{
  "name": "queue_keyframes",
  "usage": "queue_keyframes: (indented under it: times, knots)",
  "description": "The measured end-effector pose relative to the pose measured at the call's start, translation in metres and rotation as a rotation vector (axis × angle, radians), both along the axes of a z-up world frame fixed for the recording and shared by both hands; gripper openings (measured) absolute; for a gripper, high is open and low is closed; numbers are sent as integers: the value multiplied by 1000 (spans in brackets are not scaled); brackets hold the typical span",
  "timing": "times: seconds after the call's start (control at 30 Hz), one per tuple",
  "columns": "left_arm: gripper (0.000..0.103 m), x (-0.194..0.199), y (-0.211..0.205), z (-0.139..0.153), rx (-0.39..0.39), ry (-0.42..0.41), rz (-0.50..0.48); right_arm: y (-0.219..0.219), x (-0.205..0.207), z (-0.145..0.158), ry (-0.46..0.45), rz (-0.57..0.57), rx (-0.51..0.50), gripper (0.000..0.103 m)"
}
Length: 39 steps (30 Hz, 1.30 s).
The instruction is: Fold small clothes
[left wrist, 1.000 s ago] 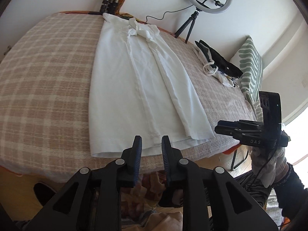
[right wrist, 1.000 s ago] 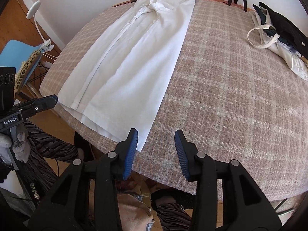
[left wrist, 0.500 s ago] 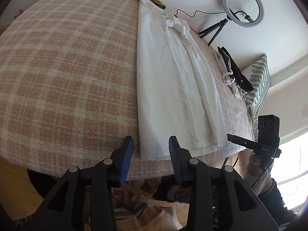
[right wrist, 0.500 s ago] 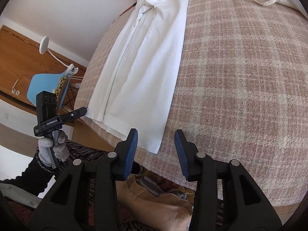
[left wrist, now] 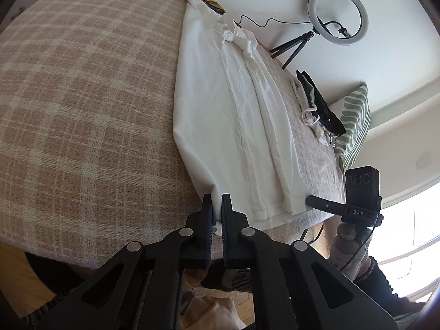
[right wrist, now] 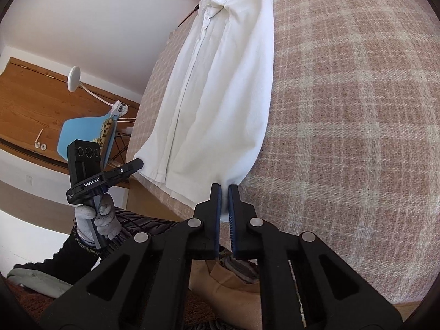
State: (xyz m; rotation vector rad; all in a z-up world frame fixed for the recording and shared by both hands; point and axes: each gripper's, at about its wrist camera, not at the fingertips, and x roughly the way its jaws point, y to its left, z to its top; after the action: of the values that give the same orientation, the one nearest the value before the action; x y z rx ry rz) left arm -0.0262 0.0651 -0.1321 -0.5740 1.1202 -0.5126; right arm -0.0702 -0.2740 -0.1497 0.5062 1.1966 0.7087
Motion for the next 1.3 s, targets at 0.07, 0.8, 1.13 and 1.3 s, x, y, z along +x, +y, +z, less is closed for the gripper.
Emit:
queue_keyframes:
  times: [0.07,0.8,1.13,1.3]
  knots:
    - [4,4,2,4,-21,-11,7,-3,2,6,-10,-22,38,6]
    - [4,23,5,11,-4,-15,-17,3,19,16,25,-40,-206,48]
    - [4,-6,-5,-14,124,22,-99,-9,10,-5,93,-50,-4,48]
    - [4,-4,-2,-7,102,10,-87,-5,11,-13,115,-43,37,6]
